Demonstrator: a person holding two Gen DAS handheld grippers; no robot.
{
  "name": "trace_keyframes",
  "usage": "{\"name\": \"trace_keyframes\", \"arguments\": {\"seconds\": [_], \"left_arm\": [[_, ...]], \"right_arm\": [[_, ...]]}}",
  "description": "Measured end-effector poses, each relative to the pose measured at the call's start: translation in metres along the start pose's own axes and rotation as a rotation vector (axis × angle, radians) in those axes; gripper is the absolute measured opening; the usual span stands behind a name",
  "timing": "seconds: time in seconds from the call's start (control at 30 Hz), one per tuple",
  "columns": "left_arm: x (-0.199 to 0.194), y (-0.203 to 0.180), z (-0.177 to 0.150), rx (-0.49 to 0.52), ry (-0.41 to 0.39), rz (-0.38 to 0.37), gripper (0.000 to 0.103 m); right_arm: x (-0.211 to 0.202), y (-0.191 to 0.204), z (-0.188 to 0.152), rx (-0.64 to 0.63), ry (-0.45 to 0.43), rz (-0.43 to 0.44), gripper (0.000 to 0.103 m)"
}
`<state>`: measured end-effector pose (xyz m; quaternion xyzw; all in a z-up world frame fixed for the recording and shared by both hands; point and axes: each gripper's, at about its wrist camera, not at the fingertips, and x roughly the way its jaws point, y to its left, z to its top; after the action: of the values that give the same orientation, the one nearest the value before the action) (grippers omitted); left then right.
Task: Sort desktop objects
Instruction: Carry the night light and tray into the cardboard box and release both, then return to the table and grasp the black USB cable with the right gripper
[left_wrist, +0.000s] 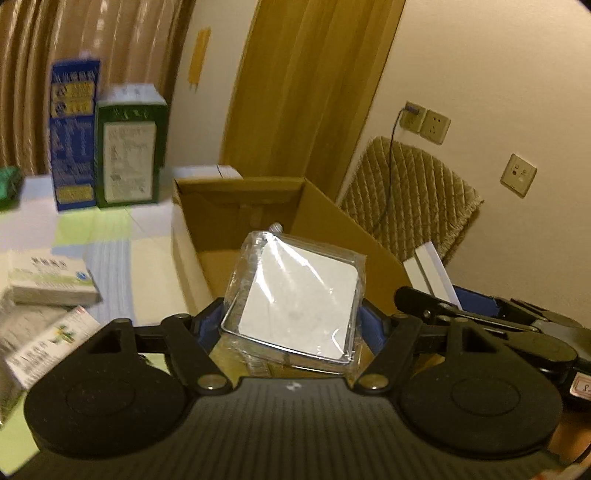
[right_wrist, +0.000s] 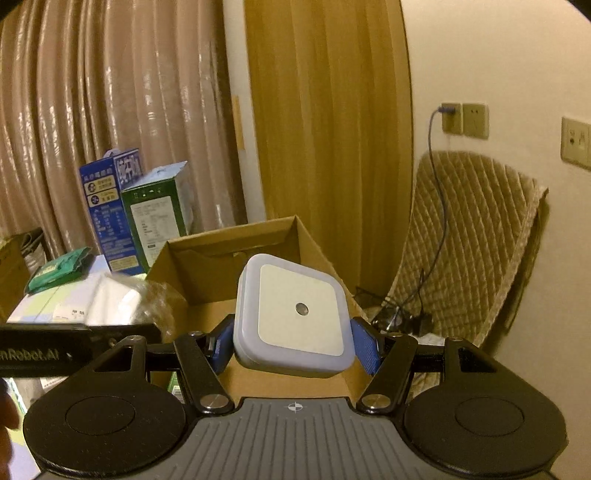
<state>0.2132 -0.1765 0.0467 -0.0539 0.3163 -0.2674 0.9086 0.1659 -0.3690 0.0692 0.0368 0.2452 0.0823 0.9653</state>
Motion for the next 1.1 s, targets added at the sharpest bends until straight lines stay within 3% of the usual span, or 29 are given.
{"name": "trace_keyframes", "arguments": {"seconds": [0.27,0.33,0.37,0.4,0.73,1.1], "left_arm": [[-0.012,0.009,0.000,0.005,-0.050,0.022,0.077],[-0.018,0.016,-0.001,-0.006,-0.053,0.034,0.078],[-0.020,0.018,-0.002,-0.009,-0.053,0.038,0.078],[-0.022,0.021,-0.002,-0.009,-0.052,0.043,0.078],[-0.049,0.054,-0.015,0.015,-0.043,0.121,0.080],[-0.086,0.106,-0.024,-0.024,-0.051,0.260,0.085]], "right_arm": [[0.007,-0.003,0.002,0.028,0.010,0.033,0.063],[0.009,0.002,0.003,0.035,-0.002,0.073,0.076],[0.006,0.003,0.003,0.040,-0.016,0.075,0.088],[0.006,0.003,0.003,0.040,-0.016,0.075,0.089],[-0.005,0.005,0.006,0.094,-0.084,0.086,0.089],[-0.012,0.073,-0.002,-0.055,-0.101,0.239,0.090]]}}
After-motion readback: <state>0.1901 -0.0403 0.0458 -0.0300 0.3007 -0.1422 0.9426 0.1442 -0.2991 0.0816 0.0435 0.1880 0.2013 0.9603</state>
